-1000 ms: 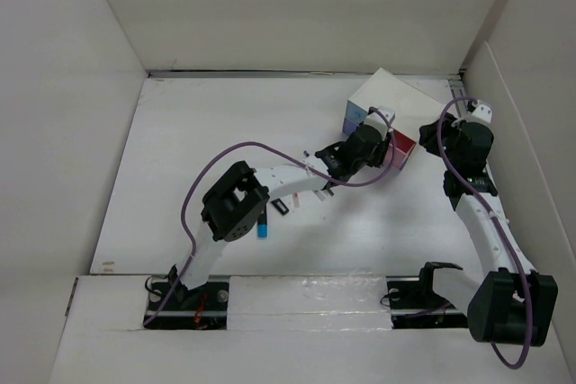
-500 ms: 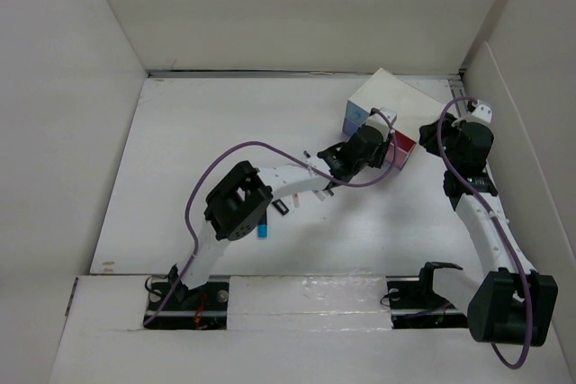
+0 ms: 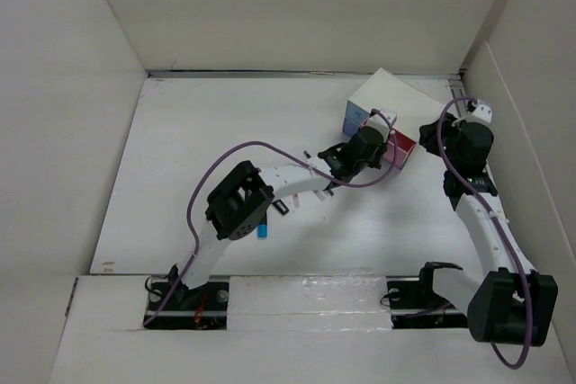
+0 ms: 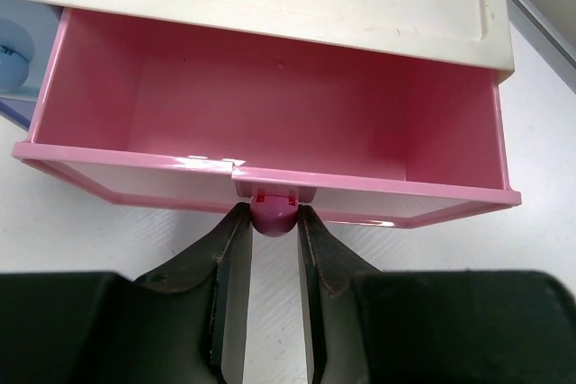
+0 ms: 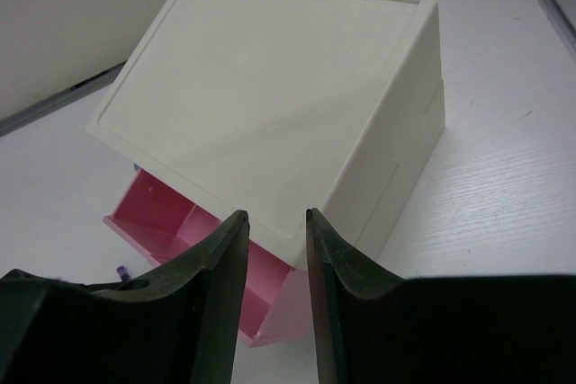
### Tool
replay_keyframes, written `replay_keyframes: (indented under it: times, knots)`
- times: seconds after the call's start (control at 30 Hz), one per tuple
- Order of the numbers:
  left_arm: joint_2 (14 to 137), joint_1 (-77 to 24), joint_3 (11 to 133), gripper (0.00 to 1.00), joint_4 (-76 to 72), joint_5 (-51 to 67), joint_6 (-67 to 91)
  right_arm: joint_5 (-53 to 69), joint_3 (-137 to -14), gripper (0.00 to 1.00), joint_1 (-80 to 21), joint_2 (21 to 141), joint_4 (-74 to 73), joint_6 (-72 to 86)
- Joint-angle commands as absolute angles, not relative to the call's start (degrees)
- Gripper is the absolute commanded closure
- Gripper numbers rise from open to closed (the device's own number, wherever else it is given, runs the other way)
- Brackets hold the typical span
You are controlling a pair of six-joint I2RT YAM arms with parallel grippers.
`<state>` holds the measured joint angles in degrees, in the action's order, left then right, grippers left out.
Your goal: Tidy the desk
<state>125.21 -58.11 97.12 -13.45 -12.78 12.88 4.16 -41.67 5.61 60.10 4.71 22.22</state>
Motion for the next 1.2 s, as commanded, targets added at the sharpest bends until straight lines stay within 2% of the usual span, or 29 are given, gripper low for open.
replay_keyframes:
  times: [0.0, 0.33, 1.17]
  knots:
    - [121.03, -58.01, 96.24, 0.90, -16.52, -13.45, 12.30, 4.57, -42.63, 0.62, 5.98, 60.64, 8.70, 21.53]
    - [115.06, -58.01, 88.70, 1.00, -18.45, -12.22, 12.92, 4.13, -42.71, 0.63, 5.98, 63.80, 9.67, 21.62]
    - [107.14, -60.12, 76.12, 1.00, -20.83, -14.68, 11.60, 1.76, -45.44, 0.62, 5.98, 70.75, 11.42, 22.76]
